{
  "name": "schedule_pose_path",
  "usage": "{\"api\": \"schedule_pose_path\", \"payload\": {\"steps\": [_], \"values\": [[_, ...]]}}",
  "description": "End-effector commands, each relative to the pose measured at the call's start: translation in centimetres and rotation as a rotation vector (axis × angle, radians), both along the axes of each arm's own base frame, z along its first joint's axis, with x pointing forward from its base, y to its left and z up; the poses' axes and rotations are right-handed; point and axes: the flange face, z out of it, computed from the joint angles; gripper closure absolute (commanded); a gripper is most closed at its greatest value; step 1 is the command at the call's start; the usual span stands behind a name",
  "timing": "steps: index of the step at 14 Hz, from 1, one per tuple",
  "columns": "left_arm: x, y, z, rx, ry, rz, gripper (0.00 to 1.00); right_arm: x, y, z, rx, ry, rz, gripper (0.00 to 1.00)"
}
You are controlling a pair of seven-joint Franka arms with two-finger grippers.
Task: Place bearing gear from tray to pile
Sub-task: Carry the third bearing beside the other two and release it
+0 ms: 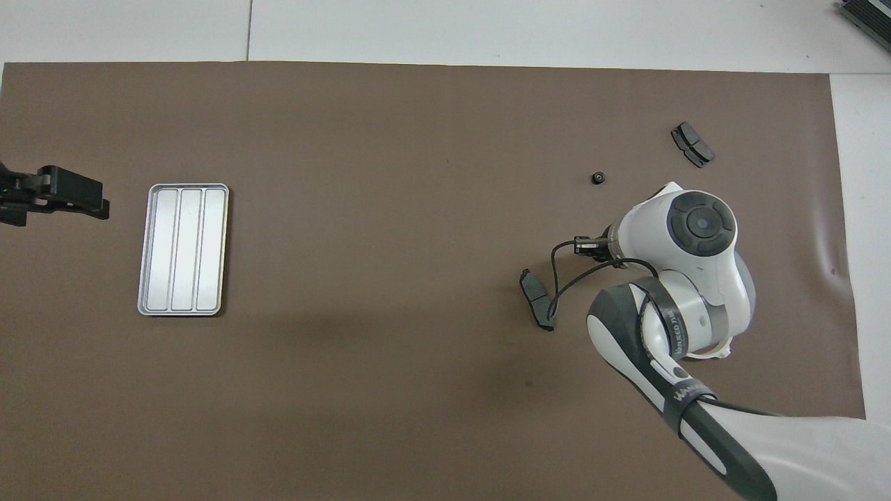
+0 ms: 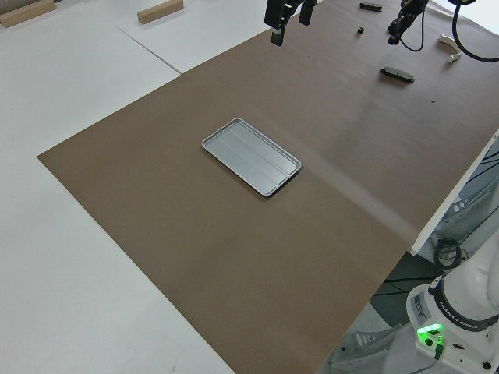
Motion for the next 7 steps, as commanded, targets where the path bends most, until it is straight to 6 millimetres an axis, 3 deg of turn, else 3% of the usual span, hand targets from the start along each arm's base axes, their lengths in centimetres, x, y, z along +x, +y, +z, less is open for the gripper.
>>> {"api": "schedule_pose_path", "payload": {"steps": [1, 2, 3, 4, 5, 7], "values": [[-0.4, 0.2, 0.3, 0.014, -0.009, -0.003, 0.00, -2.3, -2.6, -0.7, 0.008, 0.011, 0.027, 1.00], [-0.4, 0.2, 0.3, 0.014, -0.009, -0.003, 0.00, -2.6, -3.2, -0.8, 0.005, 0.017, 0.034, 0.94], [-0.4, 0.2, 0.3, 0.014, -0.009, -0.003, 0.00, -2.6, -3.8, -0.9, 0.003, 0.023, 0.028, 0.69], [-0.4, 0.2, 0.3, 0.014, -0.009, -0.002, 0.00, -2.6, -3.9, -0.8, 0.002, 0.025, 0.027, 0.25], [-0.4, 0.2, 0.3, 0.014, -0.009, -0.003, 0.00, -2.5, -3.8, -0.7, 0.003, 0.022, 0.024, 0.00], [-0.4, 0.2, 0.3, 0.014, -0.009, -0.003, 0.00, -1.8, -3.8, 0.3, 0.006, 0.004, 0.019, 0.00]]}}
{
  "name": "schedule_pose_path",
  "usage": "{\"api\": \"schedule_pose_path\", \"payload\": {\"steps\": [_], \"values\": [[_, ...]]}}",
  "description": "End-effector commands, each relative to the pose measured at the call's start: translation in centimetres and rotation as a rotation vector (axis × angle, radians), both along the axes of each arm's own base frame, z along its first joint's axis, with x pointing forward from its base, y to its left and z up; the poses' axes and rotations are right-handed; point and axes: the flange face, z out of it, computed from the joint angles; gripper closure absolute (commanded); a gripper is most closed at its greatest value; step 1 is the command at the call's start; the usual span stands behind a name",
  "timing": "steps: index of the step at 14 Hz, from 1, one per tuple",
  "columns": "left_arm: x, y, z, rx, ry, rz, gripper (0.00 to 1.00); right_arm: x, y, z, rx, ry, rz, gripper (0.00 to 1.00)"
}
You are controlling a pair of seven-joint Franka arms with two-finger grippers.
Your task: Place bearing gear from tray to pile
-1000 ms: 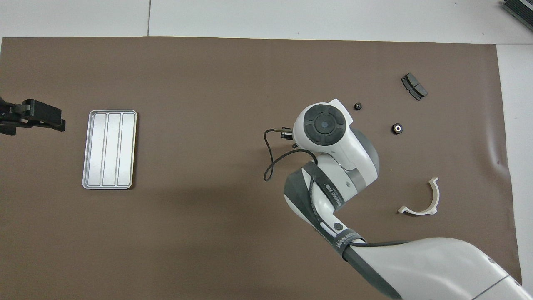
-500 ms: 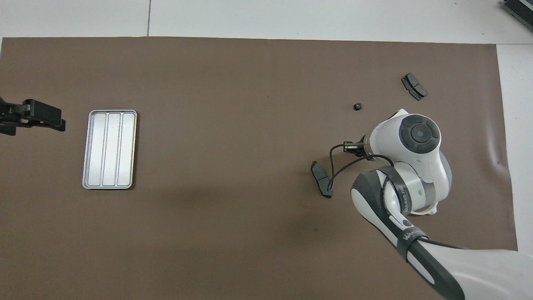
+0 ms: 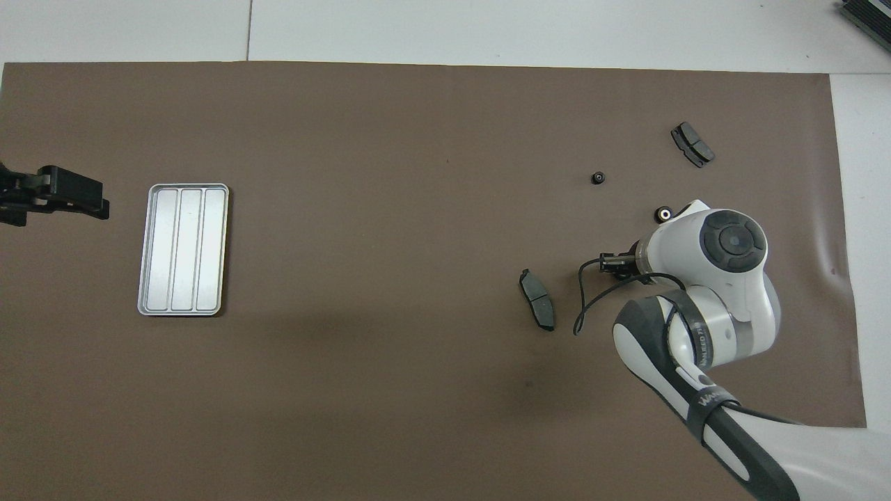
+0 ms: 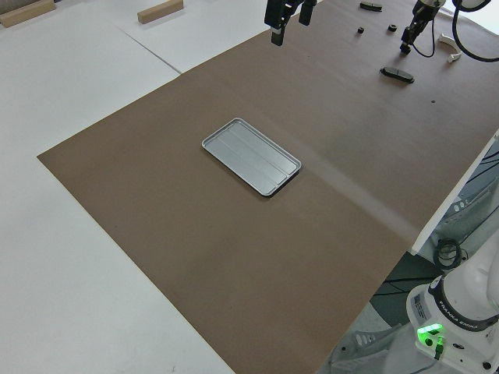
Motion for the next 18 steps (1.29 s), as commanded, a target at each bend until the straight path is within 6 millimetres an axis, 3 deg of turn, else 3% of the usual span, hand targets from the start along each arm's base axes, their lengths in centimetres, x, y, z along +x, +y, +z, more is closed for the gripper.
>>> {"api": "schedule_pose_path", "payload": {"steps": [1, 3, 8, 12, 16, 18], "values": [[-0.4, 0.2, 0.3, 0.014, -0.009, -0.003, 0.00, 0.4, 0.0, 2.3, 0.020, -0.029, 0.003, 0.00], [-0.4, 0.2, 0.3, 0.014, -0.009, -0.003, 0.00, 1.7, 0.0, 5.3, 0.012, -0.026, -0.001, 0.00], [-0.4, 0.2, 0.3, 0.015, -0.009, -0.003, 0.00, 5.1, -0.1, 15.4, 0.003, -0.074, -0.015, 0.00], [-0.4, 0.2, 0.3, 0.015, -0.009, -0.003, 0.00, 5.9, -0.6, 23.4, 0.033, -0.085, -0.050, 0.00], [-0.4, 0.2, 0.3, 0.014, -0.009, -0.003, 0.00, 5.5, -1.8, 28.1, 0.045, -0.088, -0.049, 0.00], [-0.4, 0.2, 0.3, 0.014, -0.009, -0.003, 0.00, 4.5, -2.2, 29.1, 0.035, -0.050, -0.023, 0.00]]}}
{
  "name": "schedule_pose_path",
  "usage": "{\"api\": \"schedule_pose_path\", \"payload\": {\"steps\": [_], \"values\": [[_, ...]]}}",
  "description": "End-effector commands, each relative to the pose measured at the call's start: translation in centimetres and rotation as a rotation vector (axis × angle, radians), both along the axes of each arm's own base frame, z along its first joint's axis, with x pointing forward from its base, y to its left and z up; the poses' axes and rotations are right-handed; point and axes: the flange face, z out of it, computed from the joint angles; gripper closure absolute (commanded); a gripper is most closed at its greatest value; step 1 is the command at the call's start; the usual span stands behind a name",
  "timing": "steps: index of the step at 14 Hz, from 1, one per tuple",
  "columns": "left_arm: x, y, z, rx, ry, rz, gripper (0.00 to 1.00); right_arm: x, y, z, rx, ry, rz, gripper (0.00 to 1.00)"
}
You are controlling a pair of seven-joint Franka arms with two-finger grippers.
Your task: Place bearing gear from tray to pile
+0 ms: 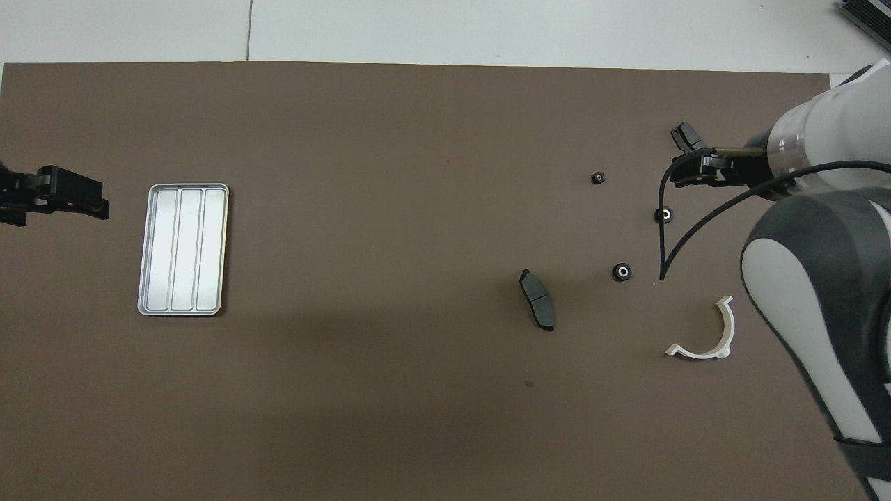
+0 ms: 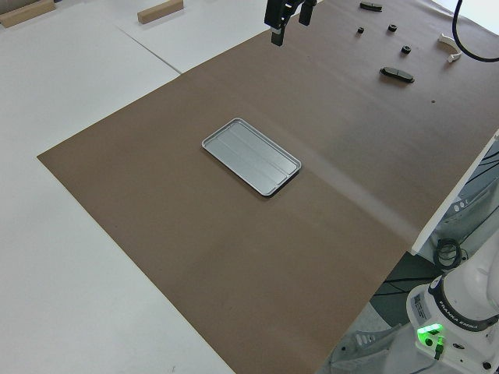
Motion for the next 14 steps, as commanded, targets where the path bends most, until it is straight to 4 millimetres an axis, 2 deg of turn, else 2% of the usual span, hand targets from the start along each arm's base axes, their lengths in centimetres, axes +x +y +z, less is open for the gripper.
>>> {"api": "schedule_pose_path", "payload": {"steps": [1, 5, 7, 10, 12, 14], "values": [[-0.4, 0.2, 0.3, 0.014, -0.009, -0.003, 0.00, -1.0, -0.5, 1.6, 0.017, 0.026, 0.034, 0.00], [-0.4, 0.2, 0.3, 0.014, -0.009, -0.003, 0.00, -1.8, -0.8, 1.7, 0.013, 0.067, 0.029, 0.00], [-0.4, 0.2, 0.3, 0.014, -0.009, -0.003, 0.00, -2.2, -1.6, 2.1, 0.010, 0.077, 0.014, 0.00], [-0.4, 0.2, 0.3, 0.014, -0.009, -0.003, 0.00, -3.8, -1.3, 3.5, 0.002, 0.092, 0.015, 0.00], [-0.4, 0.2, 0.3, 0.014, -0.007, -0.004, 0.00, -4.3, 0.0, 3.6, 0.000, 0.100, 0.027, 0.00], [-0.4, 0.2, 0.3, 0.014, -0.009, -0.003, 0.00, -4.6, 0.4, 3.7, 0.000, 0.105, 0.022, 0.00]]}}
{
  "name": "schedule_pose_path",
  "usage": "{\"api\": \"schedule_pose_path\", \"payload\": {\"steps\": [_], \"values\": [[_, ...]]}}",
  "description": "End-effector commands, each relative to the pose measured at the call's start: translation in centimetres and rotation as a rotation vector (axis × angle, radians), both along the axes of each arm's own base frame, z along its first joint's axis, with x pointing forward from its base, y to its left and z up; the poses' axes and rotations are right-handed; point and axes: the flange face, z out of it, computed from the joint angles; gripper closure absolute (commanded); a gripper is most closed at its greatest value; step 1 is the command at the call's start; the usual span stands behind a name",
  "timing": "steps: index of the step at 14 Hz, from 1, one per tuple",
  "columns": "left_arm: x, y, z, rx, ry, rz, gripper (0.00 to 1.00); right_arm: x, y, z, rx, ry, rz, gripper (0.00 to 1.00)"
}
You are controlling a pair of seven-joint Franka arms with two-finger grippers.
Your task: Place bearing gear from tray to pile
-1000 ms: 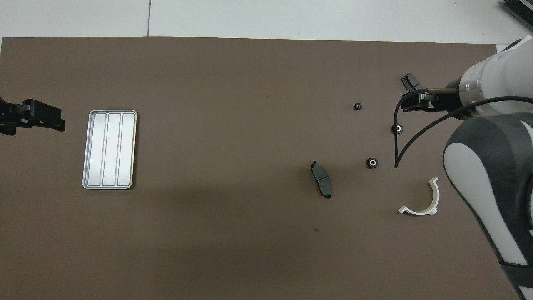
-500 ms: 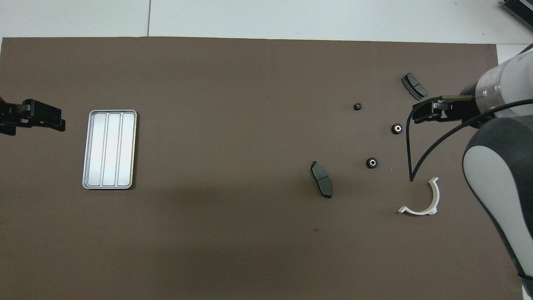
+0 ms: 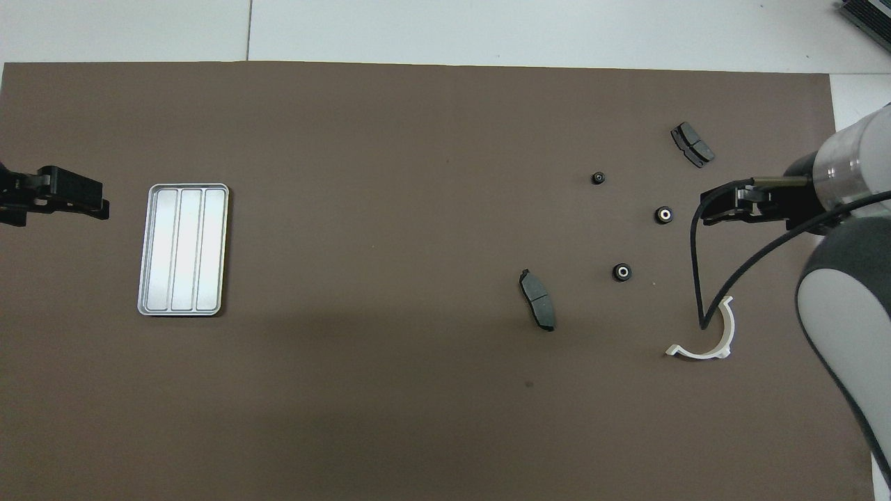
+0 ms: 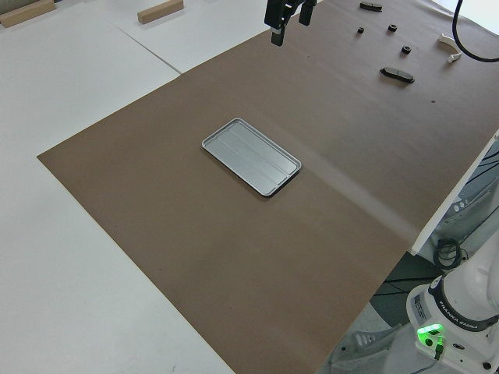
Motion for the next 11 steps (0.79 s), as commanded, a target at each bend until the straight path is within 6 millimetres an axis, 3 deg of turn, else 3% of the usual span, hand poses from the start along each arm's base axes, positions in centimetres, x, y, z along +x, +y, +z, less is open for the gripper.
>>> {"api": "schedule_pose_path", "payload": {"steps": [1, 11], "values": [[-0.4, 0.2, 0.3, 0.014, -0.009, -0.003, 0.00, -0.9, -0.1, 0.0, 0.019, 0.028, -0.002, 0.00], [-0.4, 0.2, 0.3, 0.014, -0.009, -0.003, 0.00, -1.0, -1.9, -0.4, 0.058, 0.061, -0.015, 0.00]]}}
